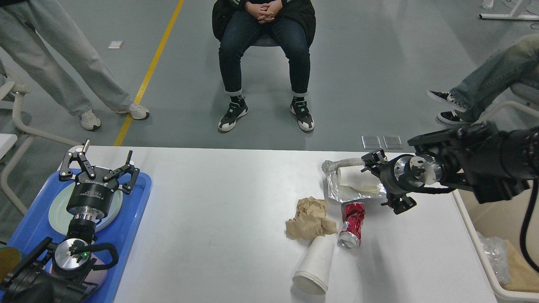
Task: Tidy desktop
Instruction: 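Move the right gripper to the foil tray holding the white cup, then grasp the foil tray with cup and lift it toward the bin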
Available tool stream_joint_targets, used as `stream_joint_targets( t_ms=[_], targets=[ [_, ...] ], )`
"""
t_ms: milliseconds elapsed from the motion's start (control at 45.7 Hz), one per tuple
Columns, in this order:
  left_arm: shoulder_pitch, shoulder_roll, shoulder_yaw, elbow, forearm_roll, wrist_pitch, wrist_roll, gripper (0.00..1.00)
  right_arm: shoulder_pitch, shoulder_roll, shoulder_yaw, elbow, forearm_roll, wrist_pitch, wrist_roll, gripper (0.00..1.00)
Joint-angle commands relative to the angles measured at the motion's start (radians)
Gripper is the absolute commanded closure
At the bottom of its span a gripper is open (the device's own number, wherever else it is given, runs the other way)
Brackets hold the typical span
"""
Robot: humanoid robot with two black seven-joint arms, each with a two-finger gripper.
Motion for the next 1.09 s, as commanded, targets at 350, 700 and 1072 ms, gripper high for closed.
stream_joint_targets(
  t_ms=[350, 700, 1072],
  targets=[
    [0.0, 0.0, 0.0, 0.0, 0.0, 0.0, 0.0, 0.04, -0.343, 0.108, 0.09, -0.427, -0.083, -0.022, -0.049, 0.19],
    [0.0, 0.0, 0.0, 0.0, 0.0, 0.001, 0.0, 0.04, -0.345, 0.102, 0.158, -0.42, -0.16, -0.009, -0.049, 0.95],
    [0.0, 0.0, 0.0, 0.0, 0.0, 0.001, 0.0, 0.04, -0.345, 0.099, 0.164, -0.423, -0.172, -0.025, -0.049, 1.0]
  ],
)
